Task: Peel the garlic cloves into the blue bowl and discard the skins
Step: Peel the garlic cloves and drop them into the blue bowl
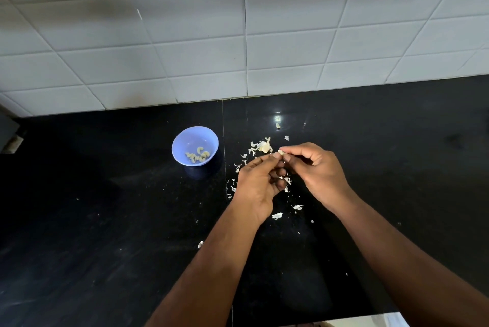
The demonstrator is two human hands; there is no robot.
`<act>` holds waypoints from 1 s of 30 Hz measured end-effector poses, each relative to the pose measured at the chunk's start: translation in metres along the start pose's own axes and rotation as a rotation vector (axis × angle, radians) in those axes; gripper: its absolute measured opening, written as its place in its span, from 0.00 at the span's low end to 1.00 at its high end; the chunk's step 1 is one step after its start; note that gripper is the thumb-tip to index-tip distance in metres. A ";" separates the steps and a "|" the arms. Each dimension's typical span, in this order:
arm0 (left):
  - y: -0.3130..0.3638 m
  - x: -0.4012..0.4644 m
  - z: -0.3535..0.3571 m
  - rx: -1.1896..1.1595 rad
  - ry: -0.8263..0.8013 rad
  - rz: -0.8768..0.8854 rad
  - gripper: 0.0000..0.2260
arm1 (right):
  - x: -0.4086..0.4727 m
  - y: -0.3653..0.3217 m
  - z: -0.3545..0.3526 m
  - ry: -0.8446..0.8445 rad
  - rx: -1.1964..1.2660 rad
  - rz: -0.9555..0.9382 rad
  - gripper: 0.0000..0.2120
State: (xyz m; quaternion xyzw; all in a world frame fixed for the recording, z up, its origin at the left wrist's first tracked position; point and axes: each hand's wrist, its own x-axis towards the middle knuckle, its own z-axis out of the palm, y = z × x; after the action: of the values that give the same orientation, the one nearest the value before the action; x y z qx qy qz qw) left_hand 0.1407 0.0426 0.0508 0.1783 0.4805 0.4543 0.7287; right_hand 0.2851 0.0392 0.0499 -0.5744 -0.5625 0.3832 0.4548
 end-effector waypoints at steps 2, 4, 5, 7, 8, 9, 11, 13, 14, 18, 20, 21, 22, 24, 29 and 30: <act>0.000 0.000 -0.001 -0.012 0.010 -0.032 0.03 | 0.000 0.001 -0.001 0.009 -0.100 -0.074 0.09; -0.001 0.001 -0.004 -0.017 0.012 -0.047 0.03 | -0.001 0.002 -0.003 0.001 -0.153 -0.131 0.09; -0.001 0.001 -0.005 -0.019 0.009 -0.053 0.03 | -0.001 0.003 -0.003 -0.002 -0.166 -0.146 0.08; -0.001 0.001 -0.007 -0.019 -0.001 -0.062 0.02 | -0.002 0.005 -0.003 -0.002 -0.178 -0.158 0.08; 0.000 0.002 -0.008 -0.017 -0.006 -0.061 0.02 | -0.002 0.005 -0.002 -0.002 -0.176 -0.163 0.08; 0.001 0.002 -0.008 -0.016 -0.008 -0.061 0.02 | -0.001 0.005 -0.002 -0.004 -0.168 -0.168 0.08; 0.002 0.003 -0.009 -0.015 -0.007 -0.052 0.01 | -0.001 0.004 -0.001 -0.008 -0.135 -0.165 0.08; 0.004 0.003 -0.009 -0.009 0.001 -0.040 0.01 | -0.001 0.003 0.002 -0.011 -0.090 -0.120 0.08; 0.005 0.003 -0.008 -0.015 0.006 -0.041 0.01 | -0.001 0.003 0.003 -0.016 -0.064 -0.081 0.08; 0.009 0.003 -0.003 -0.073 0.024 -0.115 0.04 | -0.002 0.000 0.009 -0.031 0.188 0.105 0.09; 0.010 0.003 -0.001 -0.096 0.018 -0.150 0.06 | -0.001 -0.003 0.013 -0.019 0.358 0.216 0.09; 0.010 0.002 0.000 -0.101 0.017 -0.153 0.06 | -0.001 -0.003 0.015 -0.022 0.430 0.263 0.08; 0.009 0.003 0.001 -0.099 0.020 -0.144 0.05 | -0.001 -0.002 0.016 -0.024 0.480 0.295 0.09; 0.008 0.004 0.001 -0.073 0.036 -0.097 0.03 | 0.000 0.000 0.020 -0.029 0.531 0.322 0.09; 0.006 0.002 0.008 0.038 0.102 0.008 0.07 | -0.003 -0.003 0.026 -0.024 0.668 0.382 0.08; 0.006 0.002 0.009 0.069 0.111 0.020 0.07 | -0.003 -0.003 0.027 -0.028 0.695 0.393 0.08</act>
State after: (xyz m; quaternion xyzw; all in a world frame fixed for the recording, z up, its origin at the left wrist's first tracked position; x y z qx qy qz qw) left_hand 0.1461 0.0494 0.0583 0.1826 0.5335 0.4539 0.6899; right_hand 0.2583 0.0386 0.0443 -0.4777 -0.2848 0.6383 0.5323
